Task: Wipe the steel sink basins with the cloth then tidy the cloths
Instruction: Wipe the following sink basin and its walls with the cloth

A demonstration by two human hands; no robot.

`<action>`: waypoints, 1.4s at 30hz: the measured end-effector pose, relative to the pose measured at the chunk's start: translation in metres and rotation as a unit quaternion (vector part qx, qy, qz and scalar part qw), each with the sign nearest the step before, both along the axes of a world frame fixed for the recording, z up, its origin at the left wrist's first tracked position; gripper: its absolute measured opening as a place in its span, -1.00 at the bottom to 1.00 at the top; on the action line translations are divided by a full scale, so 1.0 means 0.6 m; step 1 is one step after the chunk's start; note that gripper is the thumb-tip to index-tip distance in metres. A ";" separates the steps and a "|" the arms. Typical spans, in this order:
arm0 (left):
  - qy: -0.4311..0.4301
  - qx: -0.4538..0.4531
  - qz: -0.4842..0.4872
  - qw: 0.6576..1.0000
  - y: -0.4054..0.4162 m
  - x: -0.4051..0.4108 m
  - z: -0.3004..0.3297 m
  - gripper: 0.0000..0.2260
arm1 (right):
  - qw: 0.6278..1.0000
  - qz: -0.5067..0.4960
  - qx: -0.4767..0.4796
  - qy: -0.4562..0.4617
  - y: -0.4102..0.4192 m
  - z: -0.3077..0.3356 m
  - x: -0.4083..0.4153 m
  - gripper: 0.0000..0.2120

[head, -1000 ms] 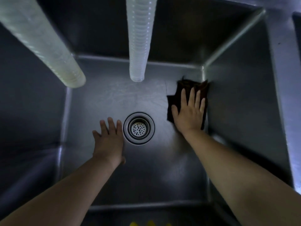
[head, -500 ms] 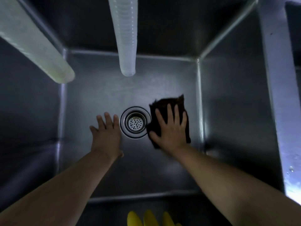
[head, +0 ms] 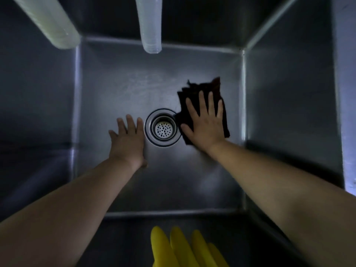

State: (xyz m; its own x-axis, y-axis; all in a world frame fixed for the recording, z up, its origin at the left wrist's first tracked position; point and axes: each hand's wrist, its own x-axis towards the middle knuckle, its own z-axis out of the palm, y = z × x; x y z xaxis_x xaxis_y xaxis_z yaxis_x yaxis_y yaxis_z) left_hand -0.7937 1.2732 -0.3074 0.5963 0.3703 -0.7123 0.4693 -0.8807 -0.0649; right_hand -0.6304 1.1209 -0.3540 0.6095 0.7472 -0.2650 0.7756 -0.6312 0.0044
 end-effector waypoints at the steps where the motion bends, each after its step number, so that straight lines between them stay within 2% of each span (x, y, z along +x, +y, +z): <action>1: -0.005 0.001 -0.002 1.000 0.001 -0.002 0.000 0.20 | 1.000 0.025 0.006 0.007 -0.021 -0.001 -0.032 -0.27; 6: -0.016 -0.002 -0.003 1.000 0.001 -0.006 0.001 0.19 | 0.977 0.202 0.023 0.064 -0.116 -0.005 -0.174 -0.27; 10: -0.017 -0.009 0.005 1.000 0.001 -0.004 -0.002 0.19 | 0.910 0.395 0.042 0.115 -0.137 -0.009 -0.223 -0.41; 13: -0.020 -0.015 0.011 1.000 0.001 -0.004 -0.004 0.17 | 0.880 0.453 0.051 0.132 -0.138 -0.011 -0.212 -0.47; 16: -0.010 -0.011 0.011 1.000 -0.002 -0.002 0.001 0.20 | 0.880 0.452 0.044 0.141 -0.158 -0.006 -0.197 -0.49; 19: -0.008 -0.008 0.007 1.000 -0.001 -0.002 0.005 0.19 | 0.909 0.392 0.043 0.134 -0.201 -0.005 -0.172 -0.47; 23: -0.004 -0.002 -0.001 1.000 0.000 -0.002 0.009 0.19 | 0.969 0.241 0.011 0.059 -0.221 0.002 -0.109 -0.32; 29: -0.009 0.001 0.003 1.000 -0.003 0.001 0.002 0.19 | 0.998 0.043 -0.035 0.008 -0.128 0.011 -0.001 -0.30; 32: -0.007 0.002 0.007 1.000 -0.003 0.001 -0.001 0.21 | 0.997 -0.064 -0.049 0.007 -0.064 0.015 0.074 -0.31; 35: -0.008 0.006 0.004 1.000 -0.004 0.001 -0.001 0.22 | 0.991 -0.106 -0.073 0.030 -0.037 0.018 0.094 -0.32; 39: -0.002 -0.003 0.007 1.000 -0.004 0.002 0.003 0.22 | 0.980 -0.170 -0.076 0.065 -0.081 0.033 0.012 -0.28; 42: 0.001 0.000 0.000 1.000 -0.003 0.000 0.008 0.21 | 0.947 -0.261 -0.125 0.138 -0.113 0.051 -0.079 -0.25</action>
State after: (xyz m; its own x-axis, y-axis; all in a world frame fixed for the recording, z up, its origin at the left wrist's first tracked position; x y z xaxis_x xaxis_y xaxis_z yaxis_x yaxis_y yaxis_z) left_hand -0.7934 1.2715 -0.3025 0.5954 0.3697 -0.7133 0.4685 -0.8810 -0.0657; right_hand -0.6781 1.0530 -0.3237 0.7604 0.2570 -0.5964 0.3521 -0.9348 0.0461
